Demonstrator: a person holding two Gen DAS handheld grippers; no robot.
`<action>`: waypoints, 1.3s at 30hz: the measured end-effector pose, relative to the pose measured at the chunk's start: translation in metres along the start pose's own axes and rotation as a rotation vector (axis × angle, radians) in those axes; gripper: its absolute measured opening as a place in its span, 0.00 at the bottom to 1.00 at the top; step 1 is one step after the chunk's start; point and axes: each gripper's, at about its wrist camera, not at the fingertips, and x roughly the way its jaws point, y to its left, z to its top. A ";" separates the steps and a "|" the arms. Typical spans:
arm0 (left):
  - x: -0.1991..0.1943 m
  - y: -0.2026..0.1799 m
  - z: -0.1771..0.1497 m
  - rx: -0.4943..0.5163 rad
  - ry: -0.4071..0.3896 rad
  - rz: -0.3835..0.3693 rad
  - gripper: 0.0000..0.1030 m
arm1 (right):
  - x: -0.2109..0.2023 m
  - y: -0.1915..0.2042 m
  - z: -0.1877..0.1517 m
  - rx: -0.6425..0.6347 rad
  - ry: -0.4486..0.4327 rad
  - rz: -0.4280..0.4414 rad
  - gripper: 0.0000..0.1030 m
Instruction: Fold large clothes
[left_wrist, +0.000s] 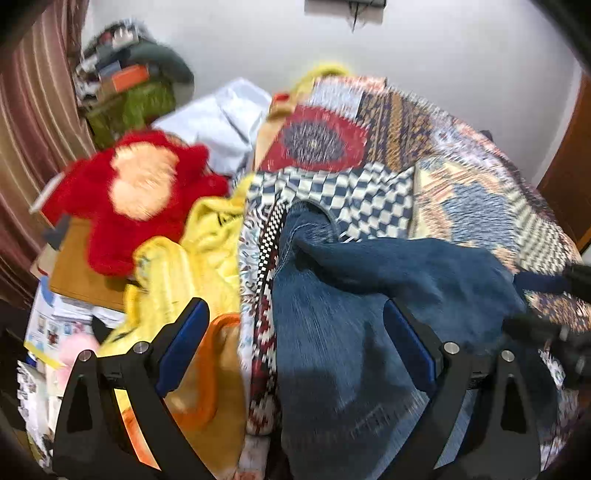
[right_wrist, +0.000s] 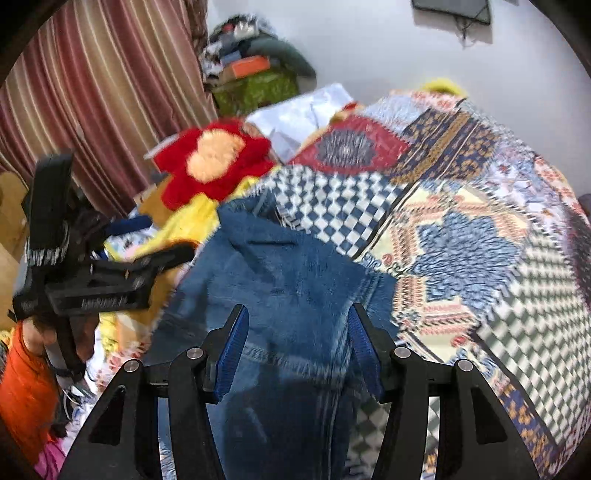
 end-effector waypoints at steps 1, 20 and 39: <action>0.011 0.002 0.002 -0.007 0.012 0.006 0.93 | 0.011 -0.003 -0.001 -0.004 0.021 -0.003 0.51; -0.062 -0.004 0.015 -0.076 -0.117 -0.049 0.94 | -0.041 -0.050 -0.022 0.162 -0.034 -0.017 0.55; -0.387 -0.075 -0.112 0.027 -0.731 -0.125 0.94 | -0.351 0.111 -0.111 -0.012 -0.754 -0.064 0.55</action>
